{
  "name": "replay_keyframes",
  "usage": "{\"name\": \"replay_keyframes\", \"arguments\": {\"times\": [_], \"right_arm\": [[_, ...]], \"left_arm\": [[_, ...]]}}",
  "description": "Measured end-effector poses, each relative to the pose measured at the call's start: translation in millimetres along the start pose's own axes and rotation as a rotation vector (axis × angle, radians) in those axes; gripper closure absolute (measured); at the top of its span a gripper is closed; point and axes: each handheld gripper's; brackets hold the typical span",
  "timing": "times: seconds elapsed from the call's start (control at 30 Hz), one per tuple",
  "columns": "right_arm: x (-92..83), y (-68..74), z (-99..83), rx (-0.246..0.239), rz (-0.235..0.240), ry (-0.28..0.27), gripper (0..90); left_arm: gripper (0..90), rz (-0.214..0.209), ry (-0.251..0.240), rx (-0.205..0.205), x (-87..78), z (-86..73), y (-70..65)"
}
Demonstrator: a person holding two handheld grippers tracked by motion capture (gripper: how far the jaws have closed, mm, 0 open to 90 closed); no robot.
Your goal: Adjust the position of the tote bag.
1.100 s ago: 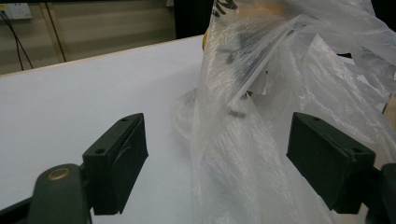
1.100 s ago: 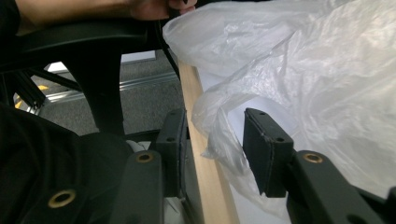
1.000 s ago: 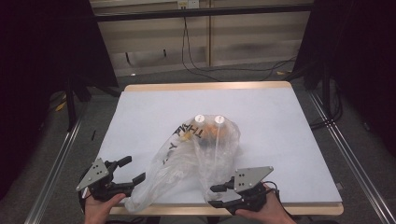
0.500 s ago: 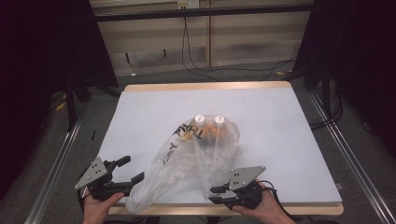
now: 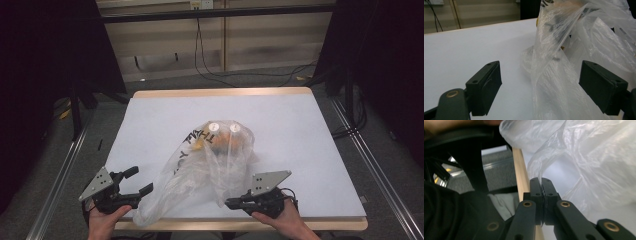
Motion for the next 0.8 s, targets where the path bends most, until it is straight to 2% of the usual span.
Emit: {"name": "replay_keyframes", "arguments": {"times": [0.07,0.27,0.3,0.33,0.5,0.57,0.63,0.8], "right_arm": [[-4.6,-0.8,2.5,0.011,0.004,-0.021,89.3],[-16.5,-0.6,11.9,0.000,-0.009,-0.065,89.4],[-22.1,0.0,19.2,-0.010,-0.012,-0.094,89.5],[-22.1,0.0,19.2,-0.010,-0.012,-0.094,89.5],[-33.8,-2.2,40.6,-0.035,-0.011,-0.160,89.5],[-36.4,-2.6,45.3,-0.041,-0.014,-0.174,89.5],[-40.8,-3.5,52.6,-0.048,-0.012,-0.199,89.5],[-52.8,-6.6,71.3,-0.071,-0.033,-0.264,89.6]], "left_arm": [[16.6,0.018,0.013,0.015,0.0,-0.3,-0.4],[16.6,0.009,0.019,0.019,1.2,0.7,-1.8],[16.6,0.010,0.021,0.020,0.9,0.8,-1.4],[16.6,0.001,0.019,0.020,0.7,0.7,-0.9],[16.6,0.022,0.030,0.026,-1.3,1.4,-0.4],[16.0,0.013,0.021,0.014,-0.4,1.1,-0.4],[15.2,0.020,0.036,0.031,-0.4,1.2,0.4],[12.4,0.015,0.030,0.032,-0.3,2.7,-0.8]]}}
Point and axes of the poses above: each handheld gripper's, and its own axes: x roughly forward along the jaws, z roughly out of its top, y roughly to its left, and after that the axes turned 11 degrees about x, right-handed
